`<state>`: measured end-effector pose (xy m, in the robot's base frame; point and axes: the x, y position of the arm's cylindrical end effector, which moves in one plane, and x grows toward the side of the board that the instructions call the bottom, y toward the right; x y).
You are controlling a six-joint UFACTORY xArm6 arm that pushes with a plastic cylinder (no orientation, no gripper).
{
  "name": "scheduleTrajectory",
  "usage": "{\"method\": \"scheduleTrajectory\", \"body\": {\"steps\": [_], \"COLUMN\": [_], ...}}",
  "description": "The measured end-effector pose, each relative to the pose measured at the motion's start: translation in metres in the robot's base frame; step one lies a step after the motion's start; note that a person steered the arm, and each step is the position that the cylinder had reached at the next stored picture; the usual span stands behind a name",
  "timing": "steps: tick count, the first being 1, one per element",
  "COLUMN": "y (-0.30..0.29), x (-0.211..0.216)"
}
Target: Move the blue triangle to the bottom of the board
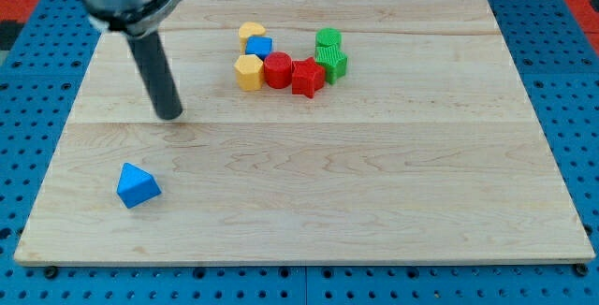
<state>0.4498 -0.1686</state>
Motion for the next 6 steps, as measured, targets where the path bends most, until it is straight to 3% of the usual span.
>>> {"method": "scheduleTrajectory", "body": {"steps": [2, 3, 5, 6], "y": [-0.014, -0.02, -0.108, -0.098], "x": [0.083, 0.106, 0.117, 0.136]}}
